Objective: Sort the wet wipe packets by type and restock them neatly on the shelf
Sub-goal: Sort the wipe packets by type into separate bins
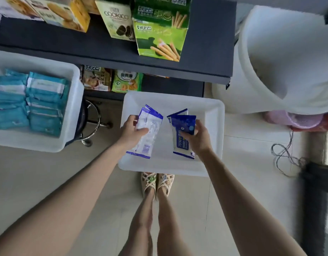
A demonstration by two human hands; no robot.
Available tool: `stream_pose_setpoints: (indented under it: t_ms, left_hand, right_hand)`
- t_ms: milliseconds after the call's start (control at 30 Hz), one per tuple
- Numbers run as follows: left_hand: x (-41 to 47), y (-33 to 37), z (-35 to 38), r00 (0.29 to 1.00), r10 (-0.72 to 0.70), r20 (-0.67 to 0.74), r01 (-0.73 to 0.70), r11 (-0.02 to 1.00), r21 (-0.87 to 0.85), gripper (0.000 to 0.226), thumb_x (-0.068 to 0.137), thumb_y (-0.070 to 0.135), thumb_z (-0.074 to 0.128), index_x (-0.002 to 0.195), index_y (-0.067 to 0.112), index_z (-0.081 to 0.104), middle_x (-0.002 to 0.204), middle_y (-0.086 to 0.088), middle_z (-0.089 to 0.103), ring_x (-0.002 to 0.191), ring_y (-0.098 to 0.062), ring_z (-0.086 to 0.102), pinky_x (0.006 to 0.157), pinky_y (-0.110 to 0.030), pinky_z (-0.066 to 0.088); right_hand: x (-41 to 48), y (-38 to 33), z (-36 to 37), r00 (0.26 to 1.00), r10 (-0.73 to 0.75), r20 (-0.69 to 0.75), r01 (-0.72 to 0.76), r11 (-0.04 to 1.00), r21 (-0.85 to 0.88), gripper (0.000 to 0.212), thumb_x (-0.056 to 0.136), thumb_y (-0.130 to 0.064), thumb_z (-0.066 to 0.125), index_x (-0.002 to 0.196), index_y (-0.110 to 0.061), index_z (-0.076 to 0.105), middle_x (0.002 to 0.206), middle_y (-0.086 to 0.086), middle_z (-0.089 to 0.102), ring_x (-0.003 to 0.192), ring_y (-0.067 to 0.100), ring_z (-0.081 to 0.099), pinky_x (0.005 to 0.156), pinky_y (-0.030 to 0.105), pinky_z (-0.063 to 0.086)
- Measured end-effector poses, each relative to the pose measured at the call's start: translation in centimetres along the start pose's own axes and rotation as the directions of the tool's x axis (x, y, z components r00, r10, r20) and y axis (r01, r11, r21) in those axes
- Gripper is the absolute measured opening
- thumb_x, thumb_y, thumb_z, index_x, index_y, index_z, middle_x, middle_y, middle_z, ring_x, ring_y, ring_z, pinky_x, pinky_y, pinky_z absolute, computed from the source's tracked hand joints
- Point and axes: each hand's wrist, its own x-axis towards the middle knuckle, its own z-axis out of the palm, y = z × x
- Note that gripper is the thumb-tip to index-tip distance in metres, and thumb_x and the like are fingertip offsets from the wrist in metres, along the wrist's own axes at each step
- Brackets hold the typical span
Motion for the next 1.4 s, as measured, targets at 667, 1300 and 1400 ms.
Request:
stream_pose_setpoints:
  t_ms: [667, 1300, 1400]
  left_hand:
    - [23.1, -8.9, 4.3, 0.851, 0.468, 0.238, -0.466, 0.462, 0.755, 0.049, 0.085, 0.019, 0.068, 0.131, 0.013, 0.053, 0.12, -0.009, 0.056, 0.111, -0.03, 0.046, 0.092, -0.036, 0.033]
    - [17.6, -8.3, 5.3, 0.891, 0.402, 0.21, -0.403, 0.489, 0.774, 0.045, 0.095, 0.017, 0.051, 0.139, 0.014, 0.045, 0.143, -0.009, 0.039, 0.13, -0.029, 0.038, 0.101, -0.04, 0.034]
    - [14.1, -5.9, 3.4, 0.886, 0.442, 0.144, -0.398, 0.561, 0.726, 0.035, 0.095, 0.018, 0.051, 0.13, 0.014, 0.054, 0.131, -0.006, 0.049, 0.114, -0.028, 0.05, 0.09, -0.038, 0.04]
  right_hand:
    - [20.4, 10.0, 7.4, 0.917, -0.342, 0.204, 0.374, 0.566, -0.734, 0.053, 0.09, -0.015, 0.062, 0.138, -0.018, 0.04, 0.127, 0.009, 0.051, 0.114, 0.03, 0.047, 0.087, 0.035, 0.041]
    - [15.9, 8.2, 5.0, 0.937, -0.293, 0.188, 0.338, 0.639, -0.69, 0.043, 0.093, -0.012, 0.052, 0.136, -0.013, 0.048, 0.144, 0.009, 0.039, 0.129, 0.028, 0.037, 0.092, 0.038, 0.041]
    - [13.8, 5.7, 3.9, 0.941, -0.313, 0.13, 0.323, 0.713, -0.622, 0.032, 0.093, -0.013, 0.049, 0.125, -0.011, 0.056, 0.128, 0.009, 0.055, 0.113, 0.029, 0.052, 0.083, 0.032, 0.043]
